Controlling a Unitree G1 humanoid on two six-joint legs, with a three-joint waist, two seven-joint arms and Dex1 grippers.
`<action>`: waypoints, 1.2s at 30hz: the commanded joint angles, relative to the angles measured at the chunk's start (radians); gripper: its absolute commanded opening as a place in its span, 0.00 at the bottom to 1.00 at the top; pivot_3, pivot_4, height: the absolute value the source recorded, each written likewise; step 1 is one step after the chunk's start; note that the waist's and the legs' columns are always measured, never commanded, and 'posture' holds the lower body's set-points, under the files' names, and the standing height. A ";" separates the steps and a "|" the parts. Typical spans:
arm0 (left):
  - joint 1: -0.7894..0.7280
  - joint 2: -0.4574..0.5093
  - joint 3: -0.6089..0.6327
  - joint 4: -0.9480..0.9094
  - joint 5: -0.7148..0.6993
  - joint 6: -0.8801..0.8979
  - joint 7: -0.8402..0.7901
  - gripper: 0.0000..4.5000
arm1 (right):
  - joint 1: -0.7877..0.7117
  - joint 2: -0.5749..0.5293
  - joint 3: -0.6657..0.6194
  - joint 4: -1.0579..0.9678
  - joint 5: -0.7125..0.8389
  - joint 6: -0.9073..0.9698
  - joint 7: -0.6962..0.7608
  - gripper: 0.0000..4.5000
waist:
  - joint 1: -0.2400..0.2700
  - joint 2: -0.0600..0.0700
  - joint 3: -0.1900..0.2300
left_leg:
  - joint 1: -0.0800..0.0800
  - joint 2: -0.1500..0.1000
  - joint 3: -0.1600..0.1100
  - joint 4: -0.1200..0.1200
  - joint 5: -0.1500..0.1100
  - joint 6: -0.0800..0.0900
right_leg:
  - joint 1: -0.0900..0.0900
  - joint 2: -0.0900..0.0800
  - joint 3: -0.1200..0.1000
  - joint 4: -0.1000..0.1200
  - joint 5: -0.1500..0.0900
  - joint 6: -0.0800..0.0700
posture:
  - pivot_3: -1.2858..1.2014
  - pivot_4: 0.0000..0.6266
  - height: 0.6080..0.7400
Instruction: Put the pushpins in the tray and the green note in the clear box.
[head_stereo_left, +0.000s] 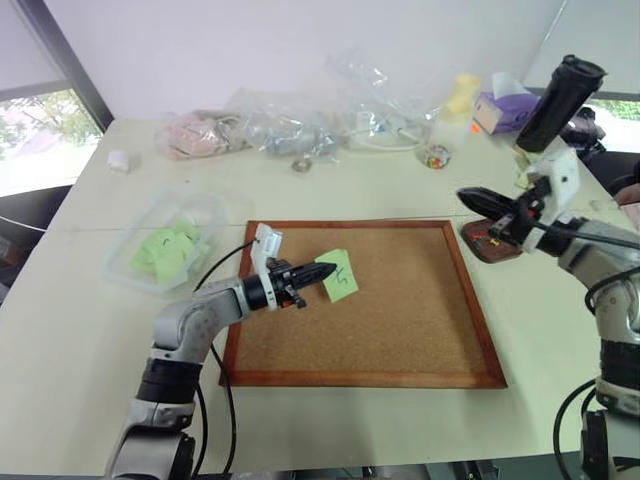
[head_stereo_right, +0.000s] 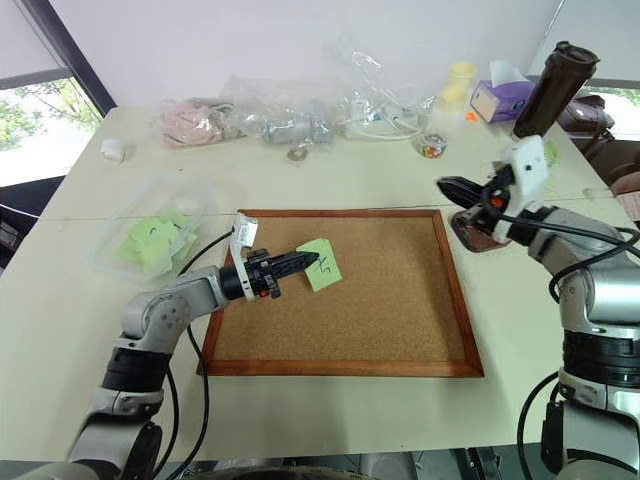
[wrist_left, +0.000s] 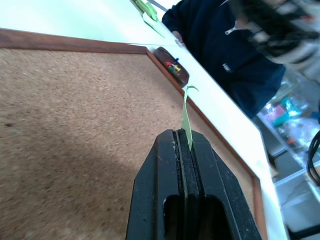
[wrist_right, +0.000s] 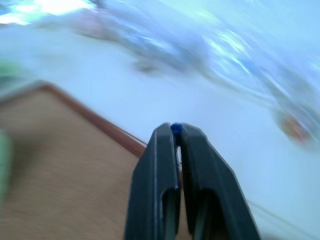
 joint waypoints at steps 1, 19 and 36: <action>0.027 0.036 -0.024 -0.100 0.040 -0.057 -0.016 0.01 | -0.020 -0.006 -0.030 0.134 -0.041 -0.085 -0.045 0.00 | -0.002 0.001 0.000 | 0.000 0.000 0.000 0.000 0.000 0.000 | 0.000 0.000 0.000 0.000 0.000 0.000 | 0.52 0.24 1.00; 0.126 0.100 -0.062 -0.222 0.116 -0.125 -0.007 0.00 | -0.053 0.001 -0.008 0.491 -0.112 -0.211 -0.096 0.07 | -0.002 0.002 0.000 | 0.000 0.000 0.002 0.000 0.000 0.000 | 0.000 0.000 0.001 0.000 0.000 0.000 | 0.52 0.24 1.00; 0.145 0.081 -0.074 -0.211 0.135 -0.139 0.001 0.00 | 0.010 -0.006 -0.008 0.328 -0.074 -0.187 -0.025 0.54 | -0.002 0.003 0.000 | 0.001 0.000 0.002 0.000 0.000 0.000 | 0.001 0.000 0.001 0.000 0.000 0.000 | 0.52 0.24 1.00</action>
